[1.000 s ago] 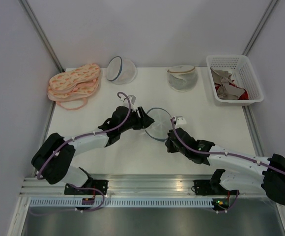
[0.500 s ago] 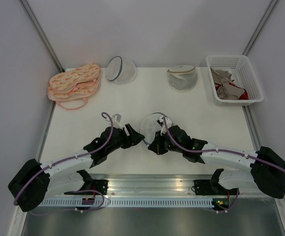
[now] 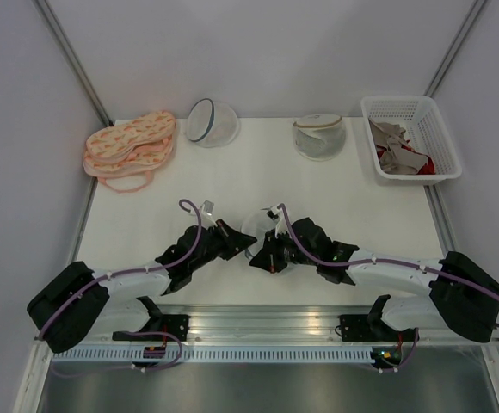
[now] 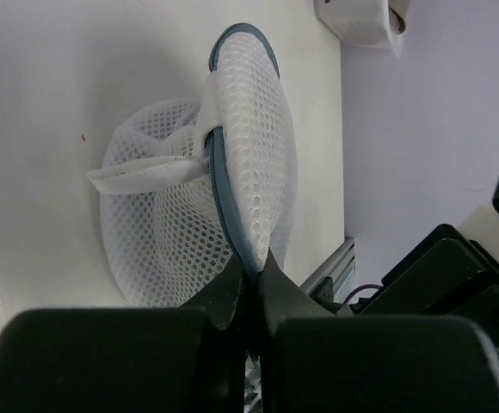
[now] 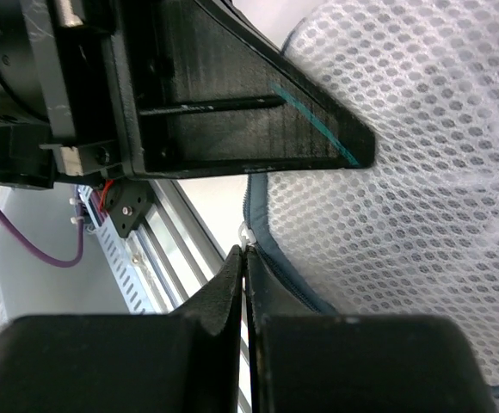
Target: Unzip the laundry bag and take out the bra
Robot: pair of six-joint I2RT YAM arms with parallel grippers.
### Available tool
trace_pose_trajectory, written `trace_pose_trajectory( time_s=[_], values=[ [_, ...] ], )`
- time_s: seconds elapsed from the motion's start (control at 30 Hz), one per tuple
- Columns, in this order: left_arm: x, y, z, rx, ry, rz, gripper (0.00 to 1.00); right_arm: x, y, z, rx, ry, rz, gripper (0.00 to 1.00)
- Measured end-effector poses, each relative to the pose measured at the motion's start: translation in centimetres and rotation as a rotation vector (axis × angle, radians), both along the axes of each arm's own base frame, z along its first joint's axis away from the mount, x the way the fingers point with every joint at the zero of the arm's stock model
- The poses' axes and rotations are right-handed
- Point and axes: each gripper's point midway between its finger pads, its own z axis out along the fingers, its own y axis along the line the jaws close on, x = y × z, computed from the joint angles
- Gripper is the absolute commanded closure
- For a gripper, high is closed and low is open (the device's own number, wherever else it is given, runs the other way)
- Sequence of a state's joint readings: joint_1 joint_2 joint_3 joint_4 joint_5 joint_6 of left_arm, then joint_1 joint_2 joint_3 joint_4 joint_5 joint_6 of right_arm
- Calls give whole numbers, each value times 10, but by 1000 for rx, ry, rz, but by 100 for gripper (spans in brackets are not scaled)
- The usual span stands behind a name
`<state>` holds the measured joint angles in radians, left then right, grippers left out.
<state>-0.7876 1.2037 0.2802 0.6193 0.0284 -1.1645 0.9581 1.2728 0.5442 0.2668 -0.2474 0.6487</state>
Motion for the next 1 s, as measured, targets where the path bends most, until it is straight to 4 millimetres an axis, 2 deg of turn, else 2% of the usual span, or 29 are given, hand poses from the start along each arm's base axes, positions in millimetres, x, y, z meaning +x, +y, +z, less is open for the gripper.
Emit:
trace_pose_trajectory(
  time_s=[0.13,0.23,0.3,0.43,0.5,0.6,0.7,0.8,0.83,0.87,0.93,0.97,1.0],
  values=[
    [-1,0,4,-9,-6,0,98,-1,-7,-4,-37,-5,-3,100],
    [-1,6,9,2,-17,19,98,-2,-20,-12,-106,-1,-26,100],
    [-1,12,14,17,-41,29,98,1,-31,-19,-171,6,-66,100],
    [-1,24,17,65,-78,41,98,13,-66,-39,-353,3,-210,100],
    [-3,26,14,91,-85,29,98,21,-82,-46,-420,-4,-287,99],
    [-6,25,7,139,-94,-16,98,33,-94,-50,-484,-23,-371,100],
    [2,18,8,189,-121,-50,98,42,-99,-52,-523,-40,-419,100],
    [21,9,13,244,-153,-73,97,47,-104,-51,-539,-62,-445,100],
    [29,6,14,263,-164,-78,93,49,-105,-50,-542,-68,-450,99],
    [36,3,16,276,-175,-82,76,50,-105,-50,-543,-73,-453,99],
    [58,-2,20,313,-195,-82,52,52,-105,-47,-535,-83,-453,100],
    [70,-3,24,327,-203,-73,32,52,-105,-45,-530,-86,-452,100],
    [83,-2,29,340,-209,-54,28,52,-104,-43,-525,-89,-449,100]
  ],
)
